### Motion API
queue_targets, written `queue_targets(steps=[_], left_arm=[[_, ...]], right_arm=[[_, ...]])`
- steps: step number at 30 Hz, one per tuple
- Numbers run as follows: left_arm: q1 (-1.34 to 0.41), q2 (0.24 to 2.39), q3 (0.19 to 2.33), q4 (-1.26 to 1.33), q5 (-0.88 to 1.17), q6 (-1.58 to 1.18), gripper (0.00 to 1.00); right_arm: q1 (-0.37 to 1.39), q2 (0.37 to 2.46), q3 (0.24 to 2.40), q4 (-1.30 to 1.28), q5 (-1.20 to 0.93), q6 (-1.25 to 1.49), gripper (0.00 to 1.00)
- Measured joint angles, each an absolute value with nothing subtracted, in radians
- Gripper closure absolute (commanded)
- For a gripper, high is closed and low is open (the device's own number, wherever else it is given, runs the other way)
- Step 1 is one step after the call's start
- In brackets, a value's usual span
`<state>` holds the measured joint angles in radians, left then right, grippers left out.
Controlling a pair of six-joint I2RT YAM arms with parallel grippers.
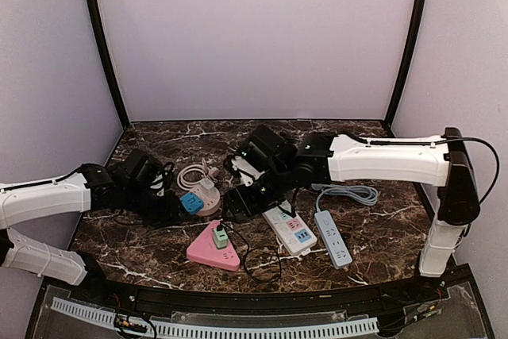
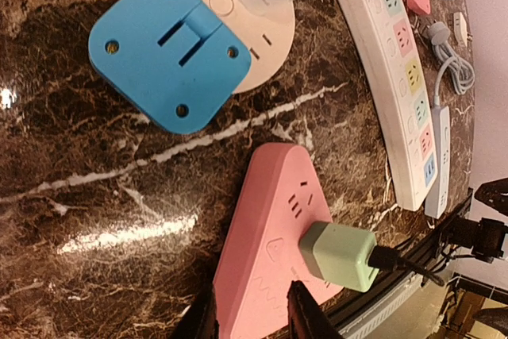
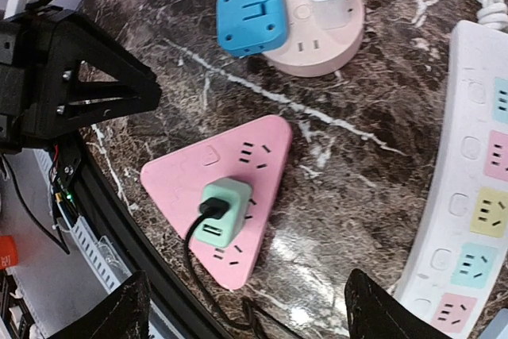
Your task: Pull the plug off the socket
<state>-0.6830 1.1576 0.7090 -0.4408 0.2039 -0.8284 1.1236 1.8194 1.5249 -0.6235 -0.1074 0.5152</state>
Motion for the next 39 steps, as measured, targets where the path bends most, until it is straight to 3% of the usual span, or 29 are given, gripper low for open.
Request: queue_targets(steps=[9,24,31,34,39], left_arm=[[-0.734,1.099,0.579,-0.392,0.308,-0.878,0.7],[-0.795,1.22,0.568,-0.313,0.349,-0.901,0.68],[-0.795,1.303,0.609,-0.298,0.362,-0.891,0.68],[-0.795,1.339,0.635,-0.291,0.364,-0.882,0.67],[-0.795,1.396,0.671,-0.281,0.377,-0.866,0.67]], right_arm=[[1.209,1.972,1.649,-0.682,-0.1,0.545,0.21],[1.211,2.086,1.737,-0.72,-0.117,0.554,0.45],[1.211,2.115,1.76,-0.738,-0.131,0.551,0.47],[1.211,2.133,1.774,-0.744,-0.133,0.544,0.52],[1.211,2.147,1.789,-0.768,-0.129,0.529,0.69]])
